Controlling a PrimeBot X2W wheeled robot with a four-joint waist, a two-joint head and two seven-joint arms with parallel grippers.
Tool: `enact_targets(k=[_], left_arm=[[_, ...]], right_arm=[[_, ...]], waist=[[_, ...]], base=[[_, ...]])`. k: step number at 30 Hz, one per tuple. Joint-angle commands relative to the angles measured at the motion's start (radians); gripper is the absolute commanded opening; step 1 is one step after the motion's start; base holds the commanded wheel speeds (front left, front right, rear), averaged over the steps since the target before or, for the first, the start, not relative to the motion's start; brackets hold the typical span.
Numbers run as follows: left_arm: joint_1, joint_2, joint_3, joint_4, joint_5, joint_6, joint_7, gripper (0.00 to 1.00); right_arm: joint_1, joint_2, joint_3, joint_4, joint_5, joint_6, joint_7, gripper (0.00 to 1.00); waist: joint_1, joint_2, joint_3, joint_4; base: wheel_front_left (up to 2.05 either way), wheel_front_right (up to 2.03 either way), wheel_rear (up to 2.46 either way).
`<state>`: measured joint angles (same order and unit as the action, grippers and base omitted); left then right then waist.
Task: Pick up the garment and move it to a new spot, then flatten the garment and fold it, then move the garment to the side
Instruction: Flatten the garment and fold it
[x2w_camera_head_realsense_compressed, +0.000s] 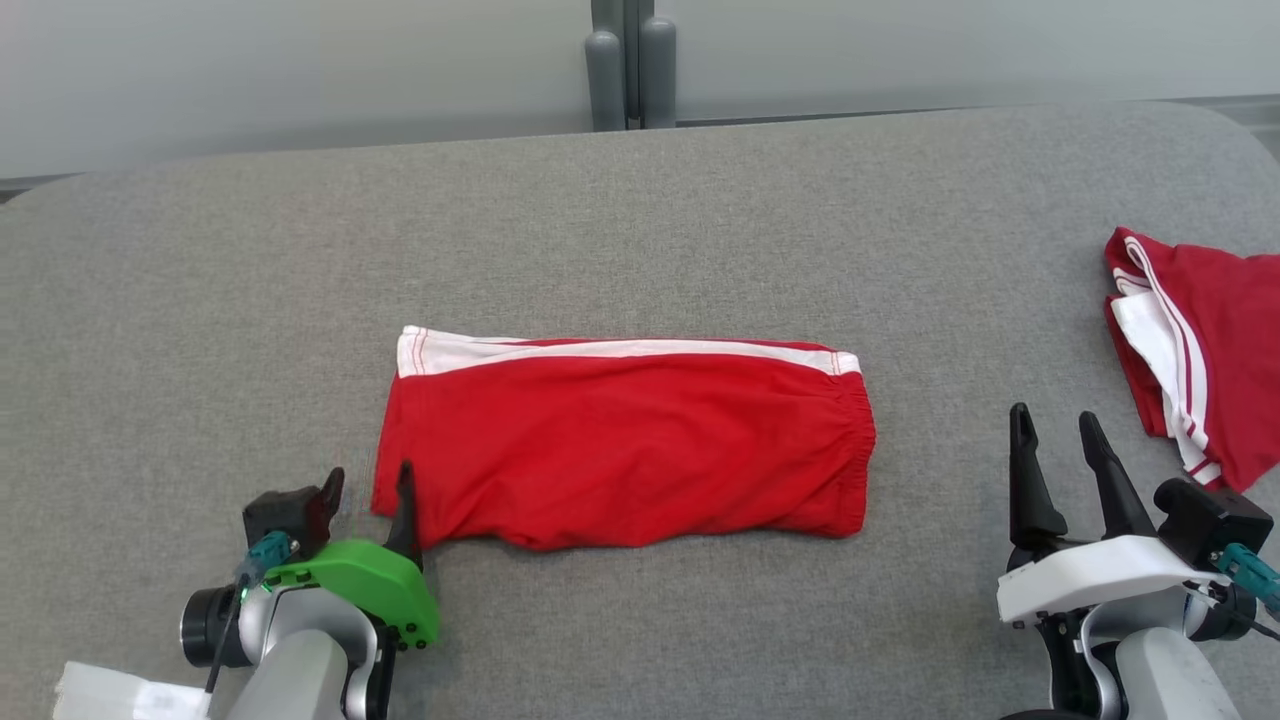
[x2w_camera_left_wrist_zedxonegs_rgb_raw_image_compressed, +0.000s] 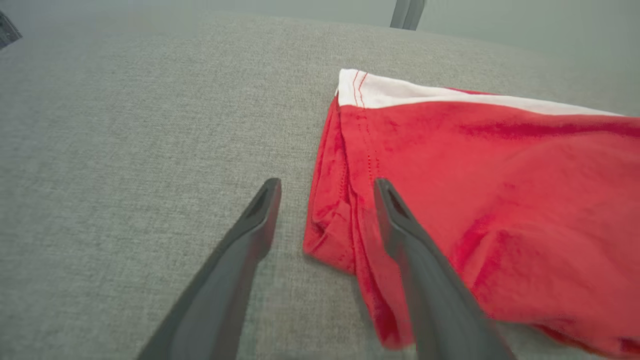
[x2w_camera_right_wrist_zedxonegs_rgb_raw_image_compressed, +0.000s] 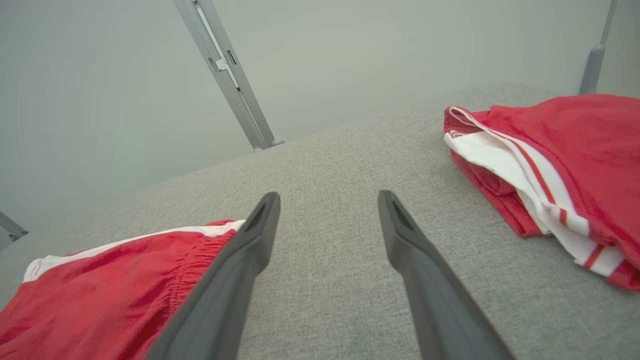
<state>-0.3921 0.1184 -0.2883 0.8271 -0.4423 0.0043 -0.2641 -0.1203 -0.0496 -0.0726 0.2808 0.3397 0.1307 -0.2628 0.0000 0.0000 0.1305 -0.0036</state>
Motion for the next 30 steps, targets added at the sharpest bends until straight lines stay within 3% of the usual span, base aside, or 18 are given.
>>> enact_targets(k=[1,6,11,16,22,30], left_arm=[[0.033,0.006,0.015,-0.022,0.011,0.006,0.001,1.00],[0.108,0.015,0.085,-0.157,0.071,0.022,0.001,1.00],[0.172,-0.001,0.143,-0.262,0.127,0.006,0.001,1.00],[0.187,-0.020,0.162,-0.278,0.158,-0.014,0.001,1.00],[0.182,-0.031,0.189,-0.278,0.193,-0.041,0.001,1.00],[0.192,-0.041,0.231,-0.282,0.223,-0.062,0.001,1.00]], right_arm=[[0.008,-0.003,0.002,0.002,-0.008,0.000,-0.002,1.00],[0.007,-0.002,0.037,0.008,-0.008,0.000,-0.002,1.00],[-0.032,-0.003,0.109,0.056,0.011,0.000,-0.002,1.00],[-0.079,-0.003,0.138,0.139,0.017,0.000,-0.002,1.00],[-0.154,-0.003,0.149,0.322,0.030,0.000,-0.002,1.00],[-0.213,-0.003,0.189,0.477,0.096,0.000,0.000,1.00]], waist=[[0.0000,0.0000,-0.019,0.015],[0.0000,0.0000,-0.029,0.028],[0.0000,0.0000,-0.018,0.066],[0.0000,0.0000,-0.003,0.121],[0.0000,0.0000,0.013,0.192],[0.0000,0.0000,0.031,0.227]], base=[[0.00,0.00,0.00],[0.00,0.00,0.00],[0.00,0.00,0.00],[0.00,0.00,0.00],[0.00,0.00,0.00],[0.00,0.00,0.00]])
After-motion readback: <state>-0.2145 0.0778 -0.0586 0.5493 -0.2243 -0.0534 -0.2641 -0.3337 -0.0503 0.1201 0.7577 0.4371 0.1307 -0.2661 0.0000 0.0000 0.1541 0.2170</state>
